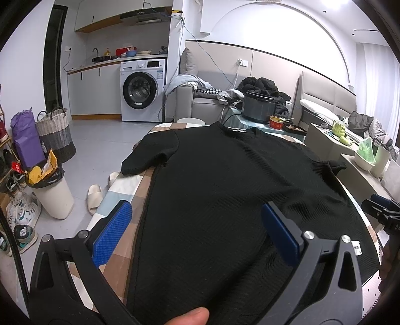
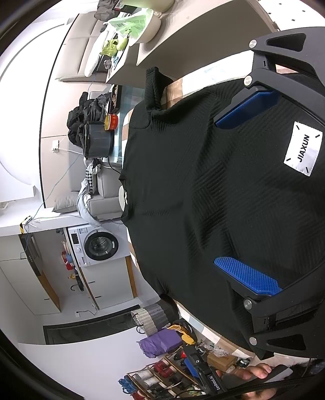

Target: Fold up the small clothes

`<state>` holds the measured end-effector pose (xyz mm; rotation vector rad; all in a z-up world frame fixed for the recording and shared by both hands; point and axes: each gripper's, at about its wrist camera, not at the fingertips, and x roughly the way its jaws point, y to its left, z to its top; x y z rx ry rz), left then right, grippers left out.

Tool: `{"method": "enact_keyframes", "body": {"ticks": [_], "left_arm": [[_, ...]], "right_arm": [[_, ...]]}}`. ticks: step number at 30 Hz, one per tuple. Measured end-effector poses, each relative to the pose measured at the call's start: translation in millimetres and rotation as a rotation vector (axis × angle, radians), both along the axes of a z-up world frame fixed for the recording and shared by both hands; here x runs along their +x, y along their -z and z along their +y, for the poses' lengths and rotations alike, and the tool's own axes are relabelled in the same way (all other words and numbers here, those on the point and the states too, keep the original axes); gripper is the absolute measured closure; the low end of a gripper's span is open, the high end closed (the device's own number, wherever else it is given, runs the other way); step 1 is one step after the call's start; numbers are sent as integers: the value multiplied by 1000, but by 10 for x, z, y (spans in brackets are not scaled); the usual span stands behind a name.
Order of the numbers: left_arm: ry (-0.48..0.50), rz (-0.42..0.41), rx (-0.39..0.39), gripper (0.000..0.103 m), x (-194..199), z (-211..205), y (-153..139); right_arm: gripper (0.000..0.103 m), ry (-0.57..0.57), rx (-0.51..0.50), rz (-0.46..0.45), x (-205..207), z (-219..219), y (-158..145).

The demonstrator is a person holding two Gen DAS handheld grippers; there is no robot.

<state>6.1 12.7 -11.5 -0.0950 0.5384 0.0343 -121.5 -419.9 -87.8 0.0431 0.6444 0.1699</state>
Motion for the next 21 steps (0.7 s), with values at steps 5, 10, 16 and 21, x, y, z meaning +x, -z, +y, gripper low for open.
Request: {"method": "enact_keyframes", "body": {"ticks": [5, 10, 16, 21], "left_arm": [[-1, 10, -2, 0, 36, 8, 49], [-17, 26, -9, 0, 165, 1, 59], [-22, 30, -20, 0, 317, 36, 31], [-22, 17, -21, 0, 368, 47, 2]], "right_arm": [[0, 3, 1, 1, -9, 5, 4], [0, 5, 13, 13, 19, -5, 0], [0, 12, 31, 16, 72, -52, -27], [0, 16, 44, 10, 121, -85, -98]]}}
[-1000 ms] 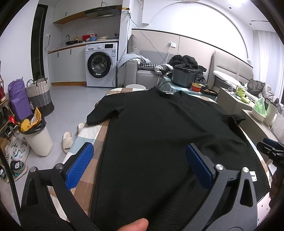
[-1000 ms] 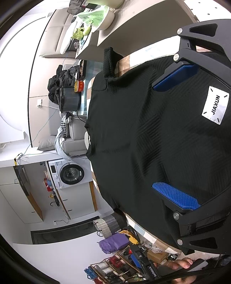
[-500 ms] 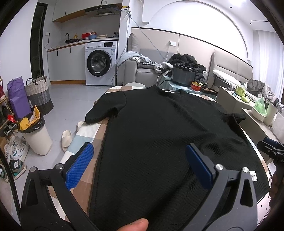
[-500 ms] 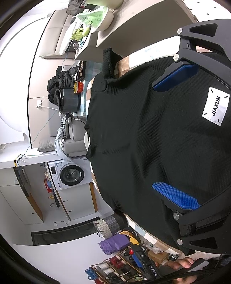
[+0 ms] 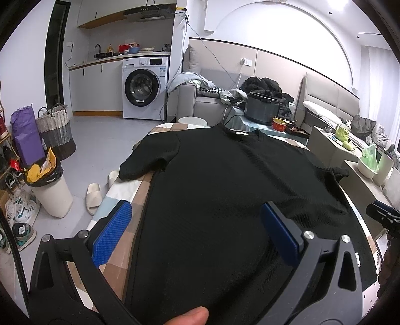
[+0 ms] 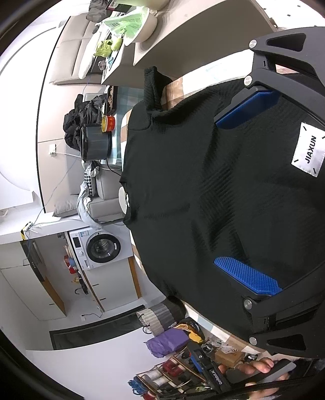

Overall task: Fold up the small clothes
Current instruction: 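Grasp the sleeve nearest the right tool and fold it across the body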

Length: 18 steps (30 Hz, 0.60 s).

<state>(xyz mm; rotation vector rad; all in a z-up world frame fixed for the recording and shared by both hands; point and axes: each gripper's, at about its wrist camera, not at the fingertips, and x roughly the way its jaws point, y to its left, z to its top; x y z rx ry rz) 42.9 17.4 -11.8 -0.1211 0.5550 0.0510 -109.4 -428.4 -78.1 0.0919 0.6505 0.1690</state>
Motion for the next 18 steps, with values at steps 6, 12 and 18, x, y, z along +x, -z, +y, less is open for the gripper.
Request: {"method": "enact_keyframes", "body": {"ticks": [6, 12, 18], "left_arm": [[9, 8, -48, 1, 111, 39, -26], [-29, 33, -58, 1, 369, 172, -3], [-96, 83, -140, 1, 666, 506, 136]], "right_arm": [[0, 1, 13, 16, 120, -20, -70], [0, 22, 60, 52, 293, -107, -45], [0, 78, 127, 61, 523, -346, -33]]}}
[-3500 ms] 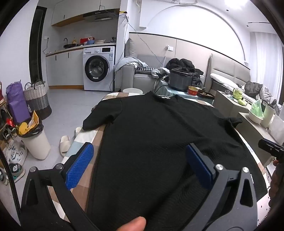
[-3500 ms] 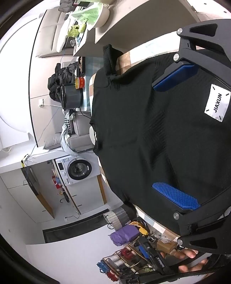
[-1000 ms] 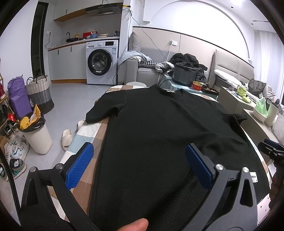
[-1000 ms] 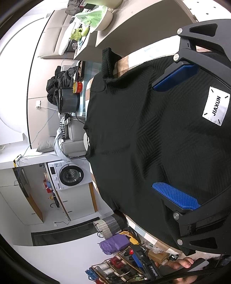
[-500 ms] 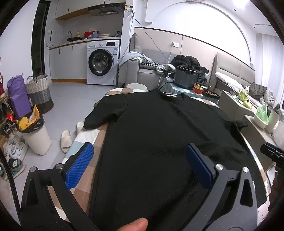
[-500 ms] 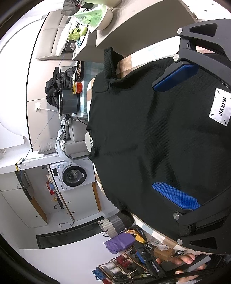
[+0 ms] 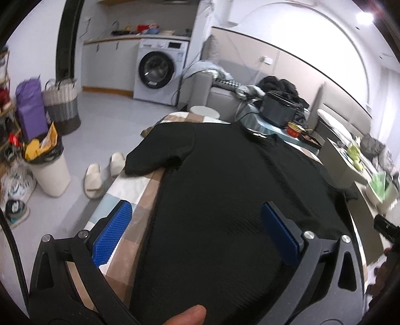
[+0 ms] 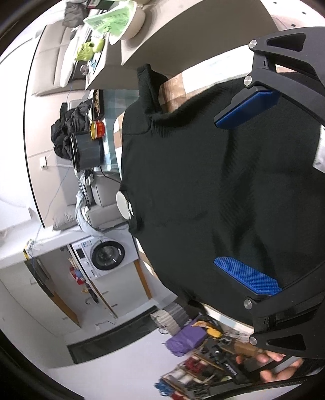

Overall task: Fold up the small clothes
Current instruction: 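Grasp the sleeve nearest the right tool and fold it across the body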

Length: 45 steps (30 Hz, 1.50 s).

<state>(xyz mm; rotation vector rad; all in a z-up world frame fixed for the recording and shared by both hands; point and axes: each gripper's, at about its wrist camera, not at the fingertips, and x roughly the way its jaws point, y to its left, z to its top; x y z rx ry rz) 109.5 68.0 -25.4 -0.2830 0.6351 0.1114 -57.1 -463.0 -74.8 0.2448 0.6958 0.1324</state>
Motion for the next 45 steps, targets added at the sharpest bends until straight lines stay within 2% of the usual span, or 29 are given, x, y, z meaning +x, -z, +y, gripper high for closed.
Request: {"method": "enact_keyframes", "body": {"ticks": [8, 10, 12, 15, 22, 28, 31, 34, 35, 36, 38, 39, 42, 45], "left_arm": [[-95, 55, -143, 2, 465, 624, 204], [-106, 65, -194, 12, 610, 764, 276], [-113, 74, -217, 15, 726, 871, 342], [-112, 84, -225, 18, 912, 949, 427], [-138, 133, -265, 18, 1342, 1071, 704], [-139, 146, -240, 18, 1474, 1001, 812], [-145, 154, -234, 18, 1476, 979, 839], [-146, 157, -234, 18, 1458, 965, 846], [-146, 157, -232, 18, 1457, 962, 852], [-146, 158, -231, 18, 1460, 965, 855], [-155, 163, -222, 18, 1462, 971, 875], [-165, 165, -224, 18, 1476, 992, 892], [-192, 176, -269, 18, 1488, 1104, 954], [-223, 179, -362, 19, 1510, 1259, 1053]], "right_arm": [[0, 95, 88, 27, 423, -436, 22], [0, 122, 123, 37, 521, -543, 54], [5, 161, 143, 53, 622, -658, 104], [11, 226, 198, 87, 784, -879, 203], [12, 414, 358, 118, 1076, -1383, 425], [12, 541, 432, 117, 1511, -1747, 565], [16, 580, 472, 130, 1712, -1899, 670], [29, 630, 470, 160, 1895, -2026, 754], [40, 640, 460, 174, 1956, -2071, 783], [59, 634, 454, 179, 2008, -2098, 798], [83, 631, 420, 197, 2041, -2118, 794], [92, 623, 409, 189, 2025, -2100, 766], [97, 551, 335, 148, 1958, -1964, 622], [97, 462, 273, 125, 1895, -1803, 492]]}}
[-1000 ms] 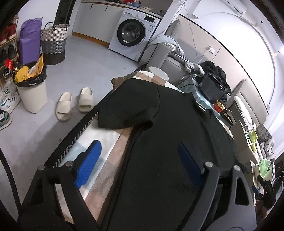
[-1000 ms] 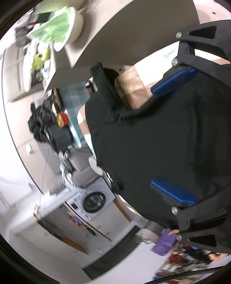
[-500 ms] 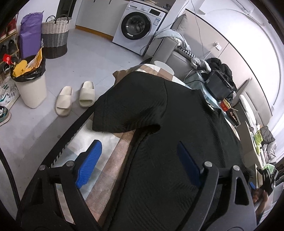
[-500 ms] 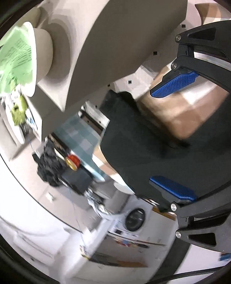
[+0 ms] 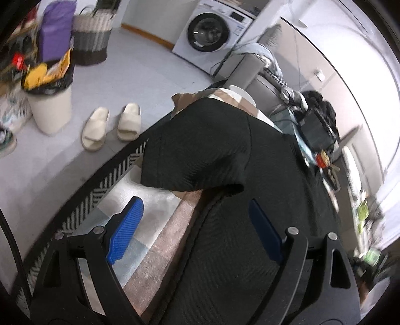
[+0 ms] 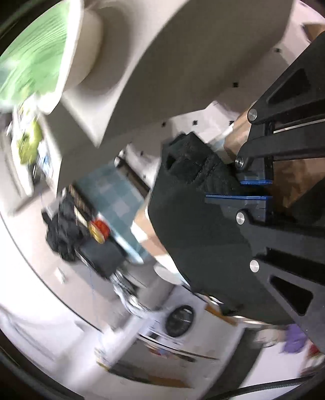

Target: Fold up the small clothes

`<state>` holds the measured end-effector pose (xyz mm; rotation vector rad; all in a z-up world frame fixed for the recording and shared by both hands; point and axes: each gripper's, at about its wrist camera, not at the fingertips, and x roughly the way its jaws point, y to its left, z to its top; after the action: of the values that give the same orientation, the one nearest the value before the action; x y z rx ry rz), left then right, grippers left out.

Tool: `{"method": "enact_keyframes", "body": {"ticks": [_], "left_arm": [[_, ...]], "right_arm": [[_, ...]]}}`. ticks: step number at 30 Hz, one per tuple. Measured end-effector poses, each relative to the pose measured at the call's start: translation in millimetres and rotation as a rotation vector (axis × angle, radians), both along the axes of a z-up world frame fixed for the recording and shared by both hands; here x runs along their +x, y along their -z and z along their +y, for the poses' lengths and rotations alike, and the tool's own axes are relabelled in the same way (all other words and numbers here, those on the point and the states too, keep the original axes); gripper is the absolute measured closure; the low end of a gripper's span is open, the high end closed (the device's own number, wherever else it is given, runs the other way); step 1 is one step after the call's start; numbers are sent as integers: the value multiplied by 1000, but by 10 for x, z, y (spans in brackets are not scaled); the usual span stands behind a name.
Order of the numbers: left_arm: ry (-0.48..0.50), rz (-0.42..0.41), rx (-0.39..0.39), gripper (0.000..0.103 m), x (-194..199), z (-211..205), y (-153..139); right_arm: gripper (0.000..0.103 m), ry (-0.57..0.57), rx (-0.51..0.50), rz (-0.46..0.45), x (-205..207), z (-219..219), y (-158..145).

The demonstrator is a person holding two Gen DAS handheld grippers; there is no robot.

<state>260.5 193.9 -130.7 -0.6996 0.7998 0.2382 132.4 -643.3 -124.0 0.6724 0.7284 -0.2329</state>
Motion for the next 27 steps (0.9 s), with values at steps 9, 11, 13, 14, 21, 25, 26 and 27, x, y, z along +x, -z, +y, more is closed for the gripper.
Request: {"method": "enact_keyframes", "body": {"ticks": [9, 11, 13, 14, 21, 25, 26, 27], "left_arm": [[-64, -5, -242, 38, 185, 323, 323], [-79, -18, -252, 39, 243, 345, 347], [-85, -21, -264, 41, 313, 380, 375], [-95, -24, -270, 43, 341, 398, 388], [-174, 4, -210, 100, 614, 461, 482], [-183, -42, -99, 101, 634, 382, 304], [-174, -61, -75, 101, 630, 348, 230], [-161, -82, -45, 101, 647, 301, 141]], "right_arm": [[97, -102, -29, -23, 11, 257, -111], [97, -110, -39, -24, -13, 287, -119], [97, -115, -36, -27, -26, 295, -120], [97, -119, -35, -30, -29, 299, -117], [97, -122, -56, -14, -19, 287, -51], [97, -113, -119, -3, -7, 286, -51], [97, -117, -135, -12, 0, 298, -75], [97, -124, -146, -25, 6, 315, -101]]}}
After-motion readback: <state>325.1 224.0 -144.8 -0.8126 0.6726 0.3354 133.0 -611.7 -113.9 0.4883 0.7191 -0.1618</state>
